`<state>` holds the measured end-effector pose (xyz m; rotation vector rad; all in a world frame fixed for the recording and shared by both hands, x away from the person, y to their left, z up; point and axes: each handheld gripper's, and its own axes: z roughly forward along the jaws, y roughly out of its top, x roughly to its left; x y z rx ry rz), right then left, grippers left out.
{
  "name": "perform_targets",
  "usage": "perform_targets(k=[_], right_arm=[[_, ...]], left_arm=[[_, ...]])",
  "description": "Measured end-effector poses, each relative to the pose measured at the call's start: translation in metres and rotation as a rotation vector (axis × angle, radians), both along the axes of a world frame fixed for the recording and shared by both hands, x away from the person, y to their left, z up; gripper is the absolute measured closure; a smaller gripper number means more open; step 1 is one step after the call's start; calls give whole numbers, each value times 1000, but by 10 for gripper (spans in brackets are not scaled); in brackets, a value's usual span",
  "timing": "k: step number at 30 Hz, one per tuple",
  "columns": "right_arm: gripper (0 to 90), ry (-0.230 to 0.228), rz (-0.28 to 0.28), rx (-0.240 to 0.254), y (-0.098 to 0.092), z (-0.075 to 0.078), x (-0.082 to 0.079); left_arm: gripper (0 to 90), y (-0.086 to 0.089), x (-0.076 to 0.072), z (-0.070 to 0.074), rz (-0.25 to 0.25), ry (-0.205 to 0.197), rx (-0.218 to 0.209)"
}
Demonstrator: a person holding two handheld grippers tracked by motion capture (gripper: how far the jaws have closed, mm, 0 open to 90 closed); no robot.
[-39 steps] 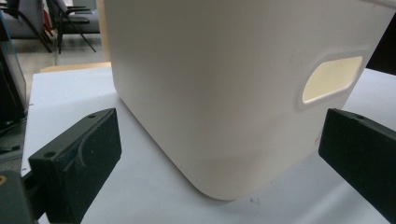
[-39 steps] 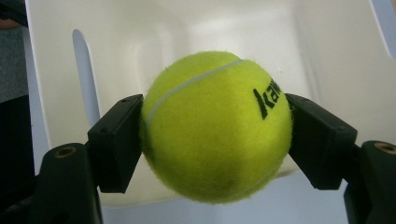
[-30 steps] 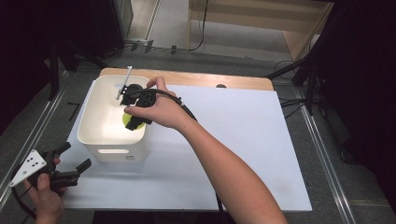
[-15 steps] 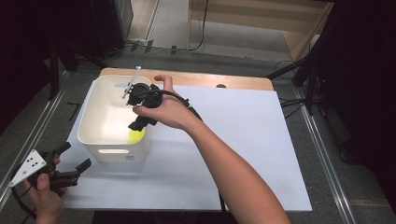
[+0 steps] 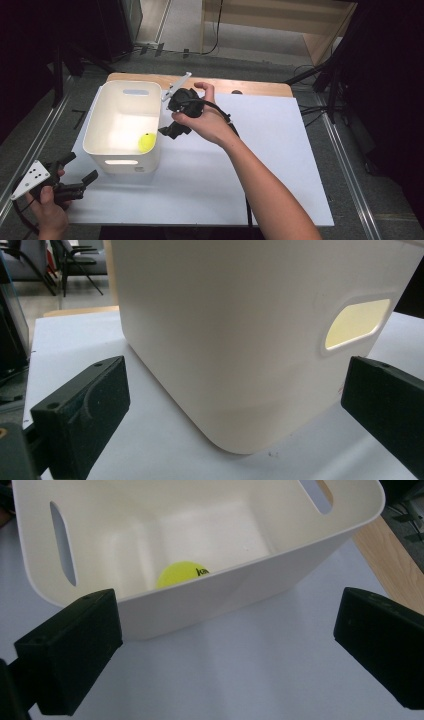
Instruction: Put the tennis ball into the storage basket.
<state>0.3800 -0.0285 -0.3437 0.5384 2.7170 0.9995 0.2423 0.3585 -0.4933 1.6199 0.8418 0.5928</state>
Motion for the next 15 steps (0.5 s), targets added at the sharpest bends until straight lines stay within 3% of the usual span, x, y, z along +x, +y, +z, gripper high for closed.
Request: perform_targets(k=[15], right_arm=[[0,-36,-87,132,-65,-15,-20]], left_arm=[[0,0,0,0,-3,1,2]])
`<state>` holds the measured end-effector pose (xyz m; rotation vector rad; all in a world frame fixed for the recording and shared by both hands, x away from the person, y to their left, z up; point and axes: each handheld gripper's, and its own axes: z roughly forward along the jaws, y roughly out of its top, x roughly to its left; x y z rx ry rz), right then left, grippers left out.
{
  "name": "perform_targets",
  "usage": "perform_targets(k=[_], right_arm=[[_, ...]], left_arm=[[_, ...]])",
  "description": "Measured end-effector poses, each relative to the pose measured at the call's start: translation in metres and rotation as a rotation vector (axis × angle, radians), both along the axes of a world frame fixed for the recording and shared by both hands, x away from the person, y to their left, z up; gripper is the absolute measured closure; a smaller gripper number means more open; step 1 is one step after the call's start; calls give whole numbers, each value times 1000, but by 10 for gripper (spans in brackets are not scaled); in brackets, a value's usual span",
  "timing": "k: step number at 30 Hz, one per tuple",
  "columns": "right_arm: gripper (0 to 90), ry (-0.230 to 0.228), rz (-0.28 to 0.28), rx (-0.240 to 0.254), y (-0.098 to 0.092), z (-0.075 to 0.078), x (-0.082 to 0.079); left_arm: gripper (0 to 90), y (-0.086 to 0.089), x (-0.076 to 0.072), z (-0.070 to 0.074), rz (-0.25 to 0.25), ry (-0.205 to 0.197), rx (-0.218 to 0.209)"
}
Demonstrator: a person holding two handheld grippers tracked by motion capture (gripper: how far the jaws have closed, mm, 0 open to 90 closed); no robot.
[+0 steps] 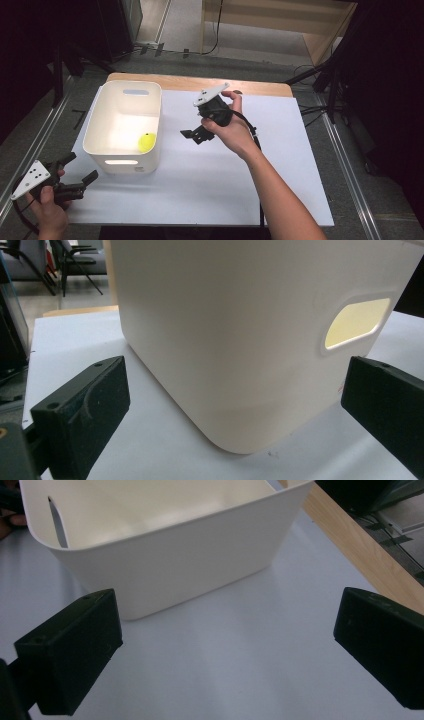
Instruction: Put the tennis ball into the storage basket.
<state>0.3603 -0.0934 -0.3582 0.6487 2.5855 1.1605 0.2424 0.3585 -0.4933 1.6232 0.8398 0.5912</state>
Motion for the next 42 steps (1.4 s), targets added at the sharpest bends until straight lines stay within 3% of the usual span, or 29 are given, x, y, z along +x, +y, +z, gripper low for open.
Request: perform_targets(k=[1,18,19,36,42], right_arm=[[0,-8,-31,20,-11,-5,-3],[0,-51,-182,155,-79,-38,-27],[0,-58,-209,173,-89,-42,-31],[0,-84,-344,274,-146,-81,-66],[0,-99,-386,280,-164,-95,-79]], left_arm=[[0,0,0,0,0,0,0],[0,0,0,0,3,0,-4],[0,0,0,0,3,1,-5],[0,0,0,0,7,2,-2],[0,0,0,0,7,1,4]])
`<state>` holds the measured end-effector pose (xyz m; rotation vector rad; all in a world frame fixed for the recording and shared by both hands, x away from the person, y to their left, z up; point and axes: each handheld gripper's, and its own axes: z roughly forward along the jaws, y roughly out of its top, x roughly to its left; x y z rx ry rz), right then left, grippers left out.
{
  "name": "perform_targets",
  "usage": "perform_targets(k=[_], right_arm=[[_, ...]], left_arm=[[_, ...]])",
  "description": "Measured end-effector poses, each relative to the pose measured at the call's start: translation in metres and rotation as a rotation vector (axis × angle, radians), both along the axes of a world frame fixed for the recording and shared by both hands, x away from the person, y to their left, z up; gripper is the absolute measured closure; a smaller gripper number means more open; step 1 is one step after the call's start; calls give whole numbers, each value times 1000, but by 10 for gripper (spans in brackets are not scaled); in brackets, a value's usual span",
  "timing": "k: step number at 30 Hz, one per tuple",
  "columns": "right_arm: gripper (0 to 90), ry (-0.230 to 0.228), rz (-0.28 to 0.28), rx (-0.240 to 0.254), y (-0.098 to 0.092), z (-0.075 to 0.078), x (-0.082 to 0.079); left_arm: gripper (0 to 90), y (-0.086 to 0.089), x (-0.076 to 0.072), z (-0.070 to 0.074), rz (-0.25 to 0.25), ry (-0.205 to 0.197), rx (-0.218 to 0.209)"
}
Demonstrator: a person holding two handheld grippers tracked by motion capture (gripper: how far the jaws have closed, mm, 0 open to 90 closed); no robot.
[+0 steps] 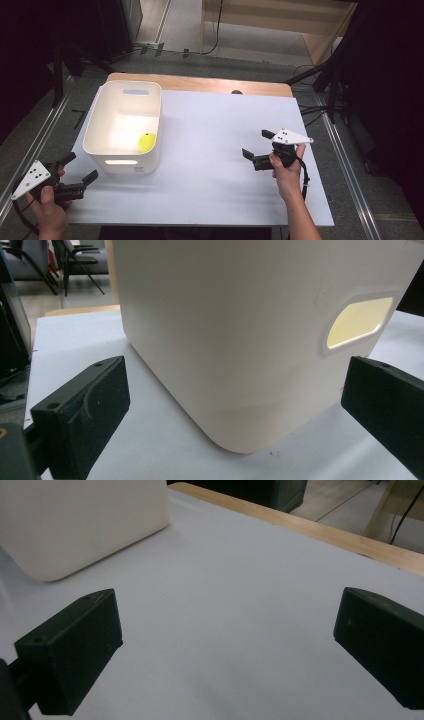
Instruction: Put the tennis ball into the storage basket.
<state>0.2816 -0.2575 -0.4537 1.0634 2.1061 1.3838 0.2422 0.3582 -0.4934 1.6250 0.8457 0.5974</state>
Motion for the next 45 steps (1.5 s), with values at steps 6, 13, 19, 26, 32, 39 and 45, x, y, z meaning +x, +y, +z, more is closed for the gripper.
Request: perform_targets(k=[6,13,19,26,32,39,45], right_arm=[[0,-13,-36,11,-16,-13,-15],[0,-26,-87,50,-40,-25,-31],[0,-27,-128,76,-55,-33,-44],[0,-24,-178,98,-74,-42,-58],[0,-37,-211,114,-85,-49,-66],[0,-58,-253,135,-94,-52,-75],[0,-52,-259,142,-100,-57,-77]], left_arm=[[0,0,0,0,3,0,0],[0,0,0,0,2,-2,1],[0,0,0,0,4,0,3],[0,-1,0,0,5,0,5],[0,-1,0,0,6,1,8],[0,-1,0,0,2,0,7],[0,-1,0,0,2,0,5]])
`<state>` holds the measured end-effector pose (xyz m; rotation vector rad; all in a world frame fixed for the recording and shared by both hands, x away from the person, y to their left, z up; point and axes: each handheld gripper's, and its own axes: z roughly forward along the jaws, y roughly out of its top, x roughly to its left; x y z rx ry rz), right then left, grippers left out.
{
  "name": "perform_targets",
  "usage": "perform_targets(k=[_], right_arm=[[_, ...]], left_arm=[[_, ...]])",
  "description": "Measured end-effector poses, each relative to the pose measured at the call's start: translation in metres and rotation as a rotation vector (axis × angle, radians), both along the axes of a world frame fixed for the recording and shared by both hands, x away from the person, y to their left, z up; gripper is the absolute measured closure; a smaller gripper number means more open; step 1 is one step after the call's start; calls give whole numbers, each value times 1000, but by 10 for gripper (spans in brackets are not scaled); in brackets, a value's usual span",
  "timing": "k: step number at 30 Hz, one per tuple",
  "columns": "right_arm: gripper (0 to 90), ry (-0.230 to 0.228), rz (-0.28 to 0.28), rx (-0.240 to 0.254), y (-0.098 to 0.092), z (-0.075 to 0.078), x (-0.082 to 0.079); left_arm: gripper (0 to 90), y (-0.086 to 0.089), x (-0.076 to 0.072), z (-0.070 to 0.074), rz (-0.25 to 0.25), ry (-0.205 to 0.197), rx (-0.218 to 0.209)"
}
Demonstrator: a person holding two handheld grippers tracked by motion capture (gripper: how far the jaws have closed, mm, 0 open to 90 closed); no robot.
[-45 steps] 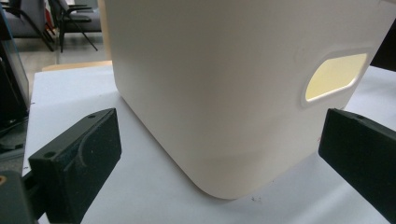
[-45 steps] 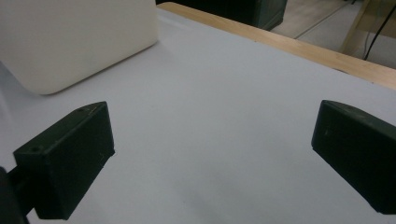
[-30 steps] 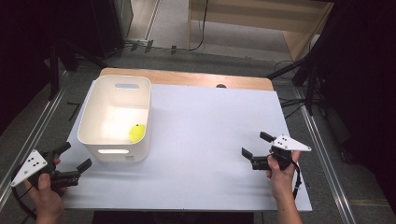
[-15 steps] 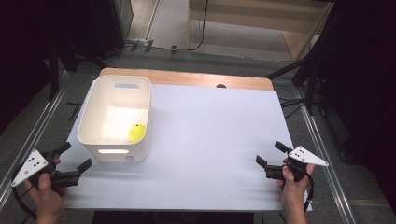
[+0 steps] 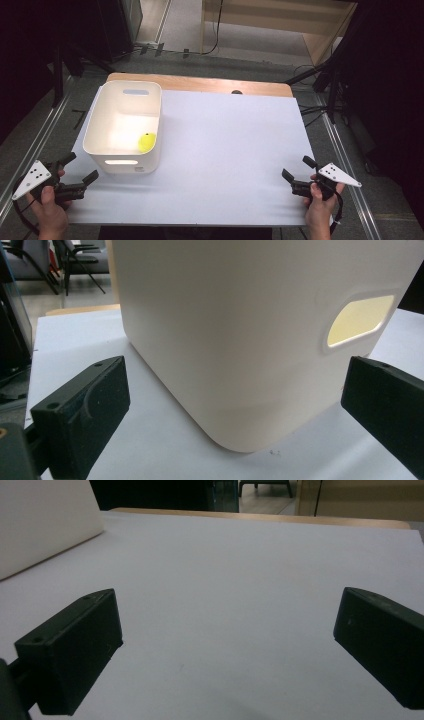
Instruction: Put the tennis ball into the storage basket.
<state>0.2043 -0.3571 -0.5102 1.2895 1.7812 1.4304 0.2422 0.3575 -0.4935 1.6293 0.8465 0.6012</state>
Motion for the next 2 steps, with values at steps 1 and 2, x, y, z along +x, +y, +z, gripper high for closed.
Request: perform_targets(k=[1,2], right_arm=[[0,2,0,7,-1,-1,0],[0,10,-6,18,-3,-2,0]], left_arm=[[0,0,0,0,0,0,0],[0,0,0,0,0,0,0]])
